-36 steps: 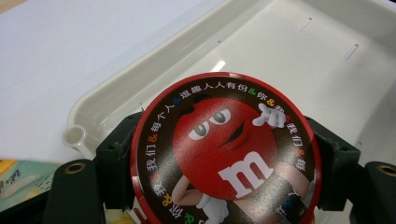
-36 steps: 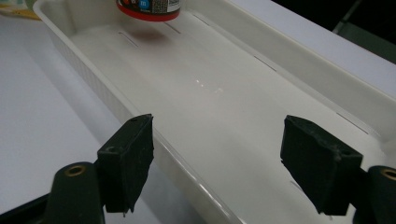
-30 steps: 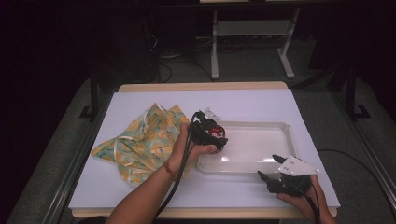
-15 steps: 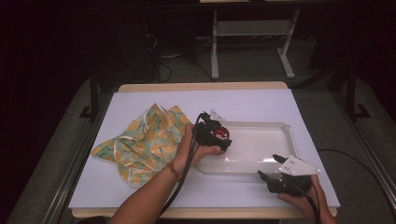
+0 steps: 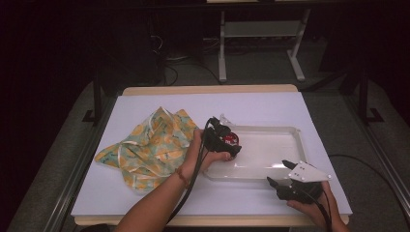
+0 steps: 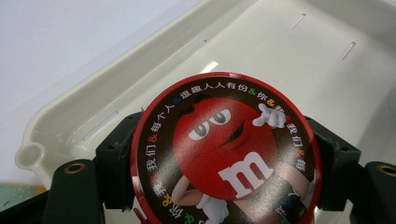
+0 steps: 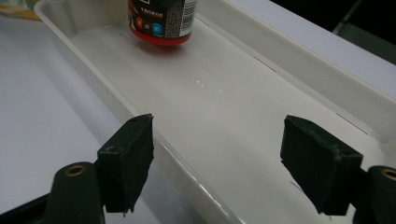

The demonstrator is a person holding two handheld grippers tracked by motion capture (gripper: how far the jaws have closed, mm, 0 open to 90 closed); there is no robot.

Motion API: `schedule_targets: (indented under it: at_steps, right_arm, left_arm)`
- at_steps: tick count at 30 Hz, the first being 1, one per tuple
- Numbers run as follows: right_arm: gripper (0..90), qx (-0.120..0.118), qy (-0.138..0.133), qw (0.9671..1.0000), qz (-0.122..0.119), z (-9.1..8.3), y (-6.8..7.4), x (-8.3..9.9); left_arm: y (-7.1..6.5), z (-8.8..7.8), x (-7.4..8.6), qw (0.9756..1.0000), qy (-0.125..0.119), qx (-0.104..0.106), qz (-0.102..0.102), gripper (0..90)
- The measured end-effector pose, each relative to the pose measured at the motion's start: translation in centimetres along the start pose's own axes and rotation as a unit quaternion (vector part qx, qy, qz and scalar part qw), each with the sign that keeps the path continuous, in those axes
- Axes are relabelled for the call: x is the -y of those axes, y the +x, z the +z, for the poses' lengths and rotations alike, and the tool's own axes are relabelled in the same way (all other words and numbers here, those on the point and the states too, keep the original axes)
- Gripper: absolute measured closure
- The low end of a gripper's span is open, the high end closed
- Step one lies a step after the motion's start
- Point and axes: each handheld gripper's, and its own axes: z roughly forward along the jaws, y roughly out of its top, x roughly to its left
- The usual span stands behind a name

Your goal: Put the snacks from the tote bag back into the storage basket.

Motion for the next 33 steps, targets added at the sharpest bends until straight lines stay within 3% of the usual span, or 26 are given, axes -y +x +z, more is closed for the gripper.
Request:
schedule_targets:
  at_steps: [18, 33]
  right_arm:
    - [25.0, -0.001, 0.0, 1.0, 0.001, 0.03, 0.04, -0.01]
    - [25.0, -0.001, 0.0, 1.0, 0.001, 0.11, 0.01, 0.02]
  left_arm:
    - [-0.07, 0.28, 0.03, 0.9999, 0.004, -0.003, 0.011, 25.2]
    - [-0.09, 0.75, 0.12, 0.9999, 0.013, -0.007, 0.008, 25.0]
